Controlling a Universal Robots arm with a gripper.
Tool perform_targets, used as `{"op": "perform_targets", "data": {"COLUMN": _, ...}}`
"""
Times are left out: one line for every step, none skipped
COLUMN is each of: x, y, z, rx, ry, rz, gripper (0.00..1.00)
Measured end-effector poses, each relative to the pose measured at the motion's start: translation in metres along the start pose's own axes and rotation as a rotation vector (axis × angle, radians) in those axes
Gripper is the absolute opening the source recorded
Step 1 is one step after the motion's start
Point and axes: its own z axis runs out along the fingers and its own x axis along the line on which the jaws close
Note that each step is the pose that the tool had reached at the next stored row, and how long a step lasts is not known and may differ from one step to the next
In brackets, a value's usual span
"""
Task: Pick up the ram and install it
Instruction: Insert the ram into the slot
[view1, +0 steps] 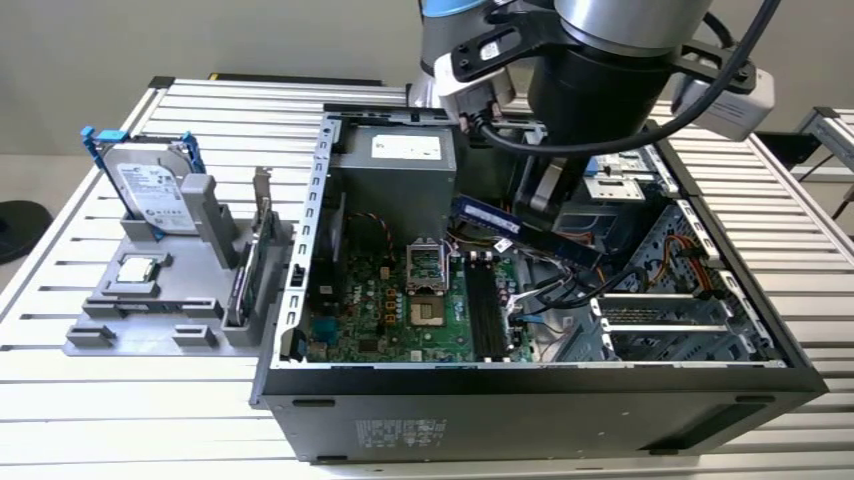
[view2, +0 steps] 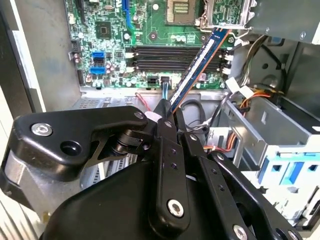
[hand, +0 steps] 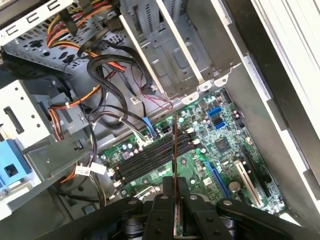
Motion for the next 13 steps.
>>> {"op": "perform_targets", "data": {"x": 0.0000, "y": 0.0000, "z": 0.0000, "rx": 0.0000, "ry": 0.0002, "rz": 0.009, "gripper": 0.00}}
{"op": "perform_targets", "data": {"x": 0.0000, "y": 0.0000, "z": 0.0000, "rx": 0.0000, "ry": 0.0003, "rz": 0.019, "gripper": 0.00}}
{"op": "perform_targets", "data": {"x": 0.0000, "y": 0.0000, "z": 0.0000, "rx": -0.0001, "ry": 0.0005, "rz": 0.029, "gripper": 0.00}}
{"op": "perform_targets", "data": {"x": 0.0000, "y": 0.0000, "z": 0.0000, "rx": -0.0001, "ry": 0.0006, "rz": 0.038, "gripper": 0.00}}
{"op": "perform_targets", "data": {"x": 0.0000, "y": 0.0000, "z": 0.0000, "rx": -0.0001, "ry": 0.0007, "rz": 0.048, "gripper": 0.00}}
{"op": "perform_targets", "data": {"x": 0.0000, "y": 0.0000, "z": 0.0000, "rx": -0.0002, "ry": 0.0008, "rz": 0.057, "gripper": 0.00}}
{"op": "perform_targets", "data": {"x": 0.0000, "y": 0.0000, "z": 0.0000, "rx": -0.0002, "ry": 0.0010, "rz": 0.067, "gripper": 0.00}}
{"op": "perform_targets", "data": {"x": 0.0000, "y": 0.0000, "z": 0.0000, "rx": -0.0002, "ry": 0.0011, "rz": 0.076, "gripper": 0.00}}
{"op": "perform_targets", "data": {"x": 0.0000, "y": 0.0000, "z": 0.0000, "rx": -0.0002, "ry": 0.0013, "rz": 0.086, "gripper": 0.00}}
{"op": "perform_targets", "data": {"x": 0.0000, "y": 0.0000, "z": 0.0000, "rx": -0.0002, "ry": 0.0015, "rz": 0.096, "gripper": 0.00}}
{"op": "perform_targets", "data": {"x": 0.0000, "y": 0.0000, "z": 0.0000, "rx": -0.0002, "ry": 0.0016, "rz": 0.105, "gripper": 0.00}}
{"op": "perform_targets", "data": {"x": 0.0000, "y": 0.0000, "z": 0.0000, "rx": -0.0003, "ry": 0.0017, "rz": 0.115, "gripper": 0.00}}
{"op": "perform_targets", "data": {"x": 0.0000, "y": 0.0000, "z": 0.0000, "rx": -0.0003, "ry": 0.0019, "rz": 0.125, "gripper": 0.00}}
